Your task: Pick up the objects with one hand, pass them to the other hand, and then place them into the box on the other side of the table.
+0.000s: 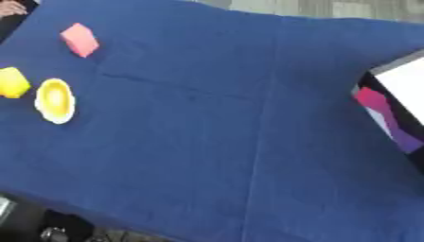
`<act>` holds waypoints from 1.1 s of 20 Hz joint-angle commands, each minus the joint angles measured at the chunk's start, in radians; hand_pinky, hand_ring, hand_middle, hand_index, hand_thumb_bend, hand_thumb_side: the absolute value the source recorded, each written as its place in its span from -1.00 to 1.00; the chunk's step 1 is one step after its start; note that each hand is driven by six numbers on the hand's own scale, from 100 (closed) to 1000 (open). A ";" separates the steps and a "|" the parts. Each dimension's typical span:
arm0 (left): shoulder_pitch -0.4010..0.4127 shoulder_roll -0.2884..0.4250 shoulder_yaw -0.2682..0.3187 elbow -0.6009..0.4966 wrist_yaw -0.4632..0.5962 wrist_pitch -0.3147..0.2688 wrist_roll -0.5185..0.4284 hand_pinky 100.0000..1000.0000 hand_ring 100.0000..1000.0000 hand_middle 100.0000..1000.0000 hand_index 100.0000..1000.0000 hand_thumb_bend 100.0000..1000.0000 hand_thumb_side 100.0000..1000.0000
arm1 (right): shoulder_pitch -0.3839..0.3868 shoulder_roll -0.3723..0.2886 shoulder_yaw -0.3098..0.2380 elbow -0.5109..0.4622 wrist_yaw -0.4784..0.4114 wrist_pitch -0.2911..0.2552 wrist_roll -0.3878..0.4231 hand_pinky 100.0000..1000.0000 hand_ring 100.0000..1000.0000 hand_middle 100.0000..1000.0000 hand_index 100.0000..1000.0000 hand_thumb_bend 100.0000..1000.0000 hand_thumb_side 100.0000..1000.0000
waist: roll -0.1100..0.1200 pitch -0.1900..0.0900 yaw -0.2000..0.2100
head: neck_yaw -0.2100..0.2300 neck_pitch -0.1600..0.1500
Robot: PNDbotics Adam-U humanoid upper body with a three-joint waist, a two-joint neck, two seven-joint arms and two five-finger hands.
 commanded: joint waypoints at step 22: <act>-0.091 -0.060 -0.037 0.079 -0.162 -0.016 -0.007 0.54 0.59 0.37 0.32 0.11 -0.55 | -0.014 -0.026 -0.001 0.001 0.003 -0.001 0.015 0.71 0.84 0.62 0.87 -0.12 -0.20 | 0.002 0.004 0.000 | 0.017 -0.003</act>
